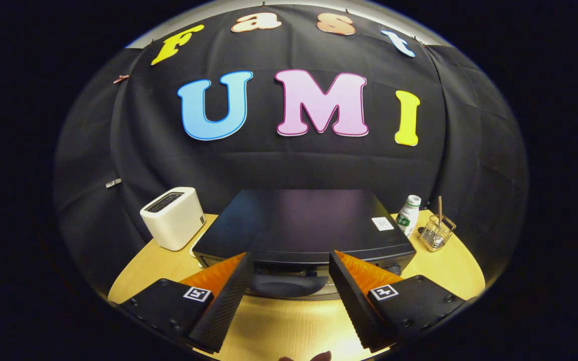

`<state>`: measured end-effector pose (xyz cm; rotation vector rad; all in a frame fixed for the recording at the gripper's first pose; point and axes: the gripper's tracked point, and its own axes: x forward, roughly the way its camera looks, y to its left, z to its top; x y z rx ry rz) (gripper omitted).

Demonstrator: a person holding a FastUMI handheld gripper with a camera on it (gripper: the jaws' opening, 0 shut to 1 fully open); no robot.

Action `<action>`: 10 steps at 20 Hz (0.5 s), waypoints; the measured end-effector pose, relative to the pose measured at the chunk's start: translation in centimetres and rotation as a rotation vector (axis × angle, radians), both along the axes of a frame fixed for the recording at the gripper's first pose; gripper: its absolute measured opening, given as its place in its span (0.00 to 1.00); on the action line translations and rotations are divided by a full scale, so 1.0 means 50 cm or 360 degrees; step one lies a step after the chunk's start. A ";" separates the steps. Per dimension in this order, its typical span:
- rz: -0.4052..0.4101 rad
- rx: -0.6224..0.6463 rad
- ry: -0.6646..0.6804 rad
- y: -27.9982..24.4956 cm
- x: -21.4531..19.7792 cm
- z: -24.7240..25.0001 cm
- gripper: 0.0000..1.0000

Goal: Open the toaster oven, put the food inside, and close the toaster oven door.

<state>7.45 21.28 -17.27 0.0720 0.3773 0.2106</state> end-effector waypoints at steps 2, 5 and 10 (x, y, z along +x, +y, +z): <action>-0.0006 -0.0018 0.0046 0.008 0.012 -0.031 0.98; -0.0051 -0.0005 0.0097 0.008 0.025 -0.050 0.99; -0.0105 -0.0078 0.0088 0.009 0.022 -0.055 0.99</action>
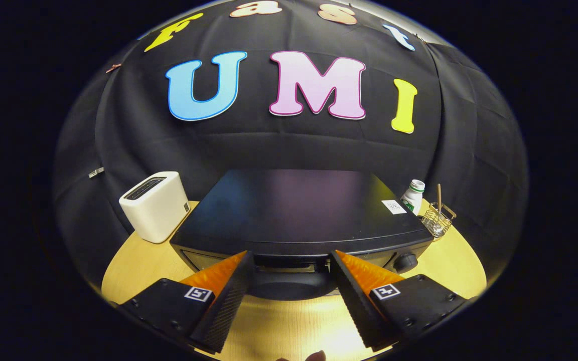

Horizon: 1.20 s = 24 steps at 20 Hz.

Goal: Open the toaster oven, put the food inside, and close the toaster oven door.

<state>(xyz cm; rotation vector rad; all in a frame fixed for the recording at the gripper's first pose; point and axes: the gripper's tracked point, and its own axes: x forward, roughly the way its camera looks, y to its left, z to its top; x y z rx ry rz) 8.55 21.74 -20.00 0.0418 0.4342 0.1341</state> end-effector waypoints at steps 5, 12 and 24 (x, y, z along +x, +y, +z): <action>-0.0007 0.0014 -0.0007 -0.006 -0.045 -0.010 0.99; -0.0043 0.0024 0.0041 -0.015 -0.143 -0.058 0.99; 0.0066 -0.0117 0.0383 -0.025 -0.275 -0.222 1.00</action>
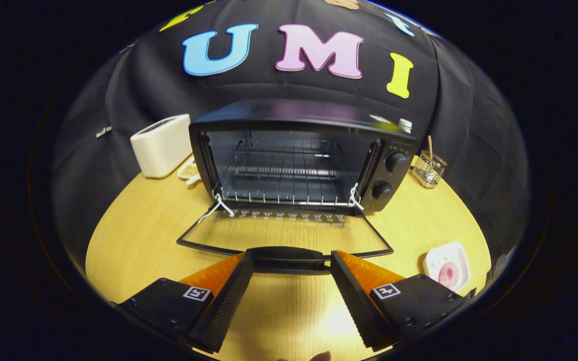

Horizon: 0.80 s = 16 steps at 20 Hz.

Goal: Open the toaster oven, put the food inside, and close the toaster oven door.

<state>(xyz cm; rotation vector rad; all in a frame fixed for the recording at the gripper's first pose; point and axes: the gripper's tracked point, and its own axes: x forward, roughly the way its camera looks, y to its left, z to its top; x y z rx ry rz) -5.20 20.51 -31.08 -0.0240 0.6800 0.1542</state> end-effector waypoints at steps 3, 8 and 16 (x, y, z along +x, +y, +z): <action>0.0041 0.0004 0.0099 0.001 -0.029 -0.033 1.00; 0.0078 0.0067 0.0127 -0.003 -0.048 -0.023 1.00; 0.0143 0.0218 0.0095 -0.145 -0.049 0.095 1.00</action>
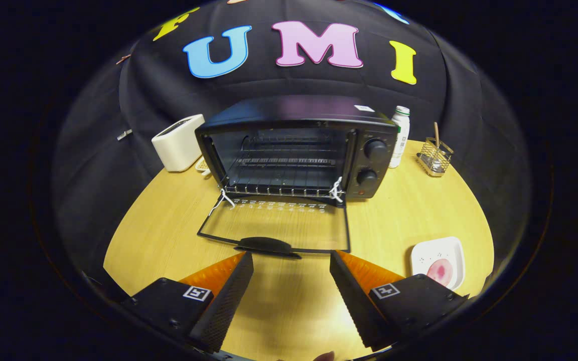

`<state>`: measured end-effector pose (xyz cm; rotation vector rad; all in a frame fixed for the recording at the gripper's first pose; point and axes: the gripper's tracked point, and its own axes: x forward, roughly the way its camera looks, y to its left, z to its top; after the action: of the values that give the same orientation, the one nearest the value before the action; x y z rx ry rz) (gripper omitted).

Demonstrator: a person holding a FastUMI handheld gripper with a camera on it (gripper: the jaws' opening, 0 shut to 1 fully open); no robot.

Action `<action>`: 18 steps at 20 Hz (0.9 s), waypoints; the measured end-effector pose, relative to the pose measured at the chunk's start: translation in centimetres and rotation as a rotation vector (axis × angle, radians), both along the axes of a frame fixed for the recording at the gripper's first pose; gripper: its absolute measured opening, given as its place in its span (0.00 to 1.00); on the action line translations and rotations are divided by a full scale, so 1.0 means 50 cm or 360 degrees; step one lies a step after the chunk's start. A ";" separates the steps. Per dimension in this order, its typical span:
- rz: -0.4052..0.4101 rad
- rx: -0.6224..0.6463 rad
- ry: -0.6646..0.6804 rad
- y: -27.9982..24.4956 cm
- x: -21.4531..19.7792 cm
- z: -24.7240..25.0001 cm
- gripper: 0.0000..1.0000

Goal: Open the toaster oven, put the food inside, and close the toaster oven door.

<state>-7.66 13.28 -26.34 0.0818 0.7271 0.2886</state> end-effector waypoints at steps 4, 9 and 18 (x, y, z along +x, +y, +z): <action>0.0001 0.0008 0.0027 -0.144 0.013 0.032 1.00; 0.0010 -0.0024 0.0135 -0.315 0.032 0.022 0.99; -0.0028 -0.0125 0.0611 -0.557 0.039 -0.138 1.00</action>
<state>-5.72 -14.56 -33.26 0.0693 1.1172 0.2293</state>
